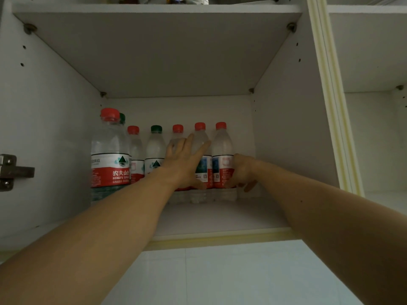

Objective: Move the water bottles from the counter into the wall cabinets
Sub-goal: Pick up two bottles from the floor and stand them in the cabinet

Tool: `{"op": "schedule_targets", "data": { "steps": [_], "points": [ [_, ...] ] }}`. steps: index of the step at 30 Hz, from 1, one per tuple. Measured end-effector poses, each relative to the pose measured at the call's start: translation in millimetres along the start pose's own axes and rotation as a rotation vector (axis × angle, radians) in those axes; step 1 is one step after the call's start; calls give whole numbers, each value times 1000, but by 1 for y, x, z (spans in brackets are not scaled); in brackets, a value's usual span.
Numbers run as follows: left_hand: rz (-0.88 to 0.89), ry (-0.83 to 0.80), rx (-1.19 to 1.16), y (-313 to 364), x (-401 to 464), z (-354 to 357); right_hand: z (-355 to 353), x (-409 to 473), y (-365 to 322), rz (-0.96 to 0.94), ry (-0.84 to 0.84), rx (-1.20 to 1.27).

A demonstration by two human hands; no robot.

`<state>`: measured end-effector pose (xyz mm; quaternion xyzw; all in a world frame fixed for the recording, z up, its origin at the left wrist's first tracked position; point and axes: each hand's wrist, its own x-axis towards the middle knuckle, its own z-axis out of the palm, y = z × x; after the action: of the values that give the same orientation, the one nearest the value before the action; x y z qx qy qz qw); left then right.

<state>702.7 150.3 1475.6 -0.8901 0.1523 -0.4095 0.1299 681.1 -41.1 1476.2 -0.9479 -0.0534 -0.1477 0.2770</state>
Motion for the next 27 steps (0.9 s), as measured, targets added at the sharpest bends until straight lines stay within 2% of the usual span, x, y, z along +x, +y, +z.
{"op": "schedule_targets", "data": {
  "steps": [10, 14, 18, 21, 23, 25, 27],
  "points": [
    [-71, -13, 98, 20, 4, -4, 0, 1, -3, -38, 51, -215],
    [-60, -46, 14, 20, 0, -5, 3, -2, -2, -58, 90, -242],
    [-21, -3, -15, 16, -11, -8, 3, -3, -2, -58, 99, -235],
    [-35, 110, -189, 17, -25, -24, 0, -6, -3, -50, 112, -281],
    [-48, 255, -308, 20, -37, -42, 0, -9, -3, -39, 136, -294],
    [-63, 412, -390, 23, -55, -62, -1, -13, -5, -42, 205, -270],
    [-93, 547, -369, 21, -80, -79, -4, -20, -10, -64, 309, -232]
  ]
}}
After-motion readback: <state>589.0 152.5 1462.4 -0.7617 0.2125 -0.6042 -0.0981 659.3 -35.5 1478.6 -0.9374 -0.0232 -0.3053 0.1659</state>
